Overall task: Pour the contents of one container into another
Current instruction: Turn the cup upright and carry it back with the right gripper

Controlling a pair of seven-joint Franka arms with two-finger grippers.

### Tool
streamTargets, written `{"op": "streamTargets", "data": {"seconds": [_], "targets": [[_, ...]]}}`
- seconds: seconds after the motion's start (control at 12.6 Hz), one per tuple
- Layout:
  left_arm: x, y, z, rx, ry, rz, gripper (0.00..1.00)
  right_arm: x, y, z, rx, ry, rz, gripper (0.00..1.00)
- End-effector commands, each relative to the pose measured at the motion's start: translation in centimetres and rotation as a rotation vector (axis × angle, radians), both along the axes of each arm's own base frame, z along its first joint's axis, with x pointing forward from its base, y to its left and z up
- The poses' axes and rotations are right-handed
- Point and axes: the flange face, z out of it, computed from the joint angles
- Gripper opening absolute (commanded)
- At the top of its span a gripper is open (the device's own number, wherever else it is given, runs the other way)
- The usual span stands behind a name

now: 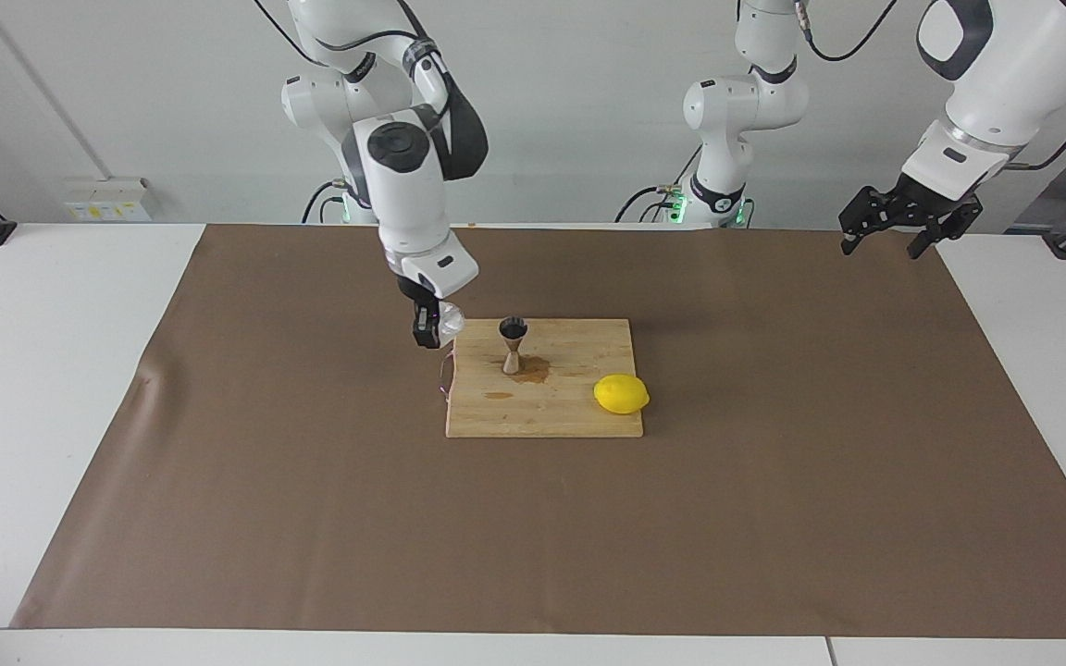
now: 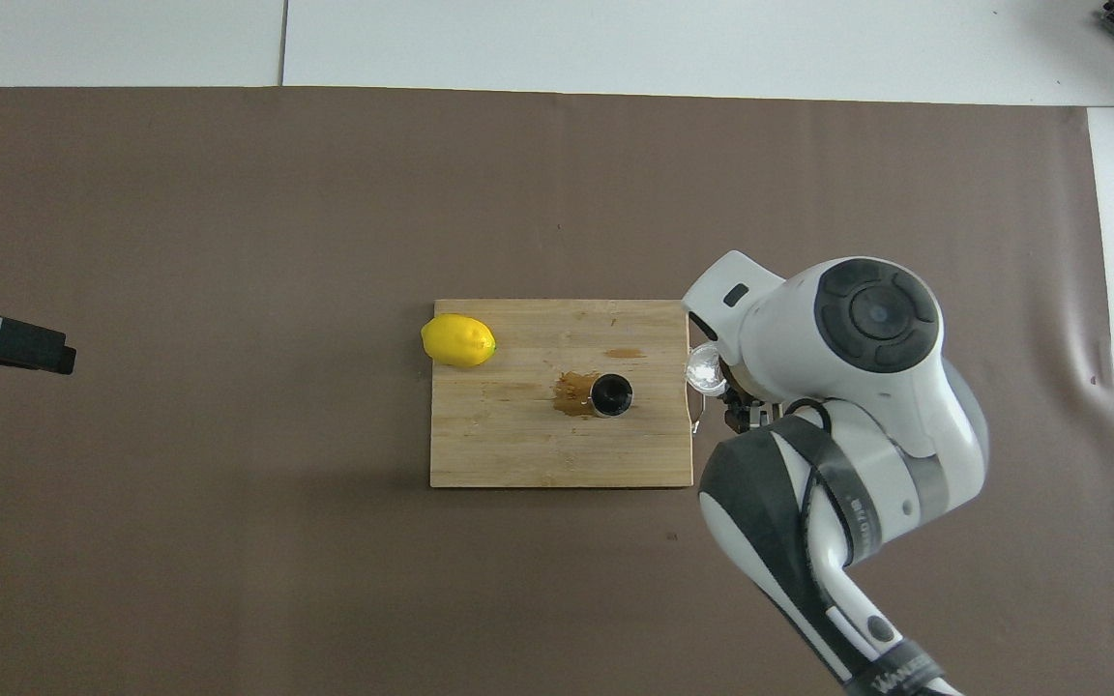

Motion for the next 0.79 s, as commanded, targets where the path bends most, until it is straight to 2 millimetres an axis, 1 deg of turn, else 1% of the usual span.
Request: {"op": "streamTargets", "data": {"seconds": [0.0,0.24,0.4,0.47,0.55,0.63,0.71], "targets": [[1.4,0.1,0.6,-0.008,-0.005,-0.001,1.00,0.9,-5.6,-1.6,0.121,0.044,-0.042,0.00],[1.1,0.1,0.4,-0.008,0.021,0.000,1.00,1.7,-10.7,-3.7,0.229,0.049,-0.047,0.00],[1.0,0.1,0.4,-0.008,0.021,-0.002,1.00,1.8,-13.0,-5.9,0.297,0.054,-0.031,0.00],[1.0,0.1,0.3,-0.008,0.024,-0.002,1.00,2.2,-13.9,-6.4,0.324,0.031,-0.018,0.00],[0.9,0.1,0.4,-0.008,0.023,-0.002,1.00,2.3,-15.3,-7.3,0.347,0.034,-0.028,0.00],[0.9,0.1,0.5,-0.008,0.021,-0.002,1.00,2.4,-17.1,-8.4,0.361,0.040,-0.035,0.00],[0.9,0.1,0.4,-0.008,0.023,-0.002,1.00,2.5,-18.1,-9.1,0.380,0.036,-0.029,0.00]]}}
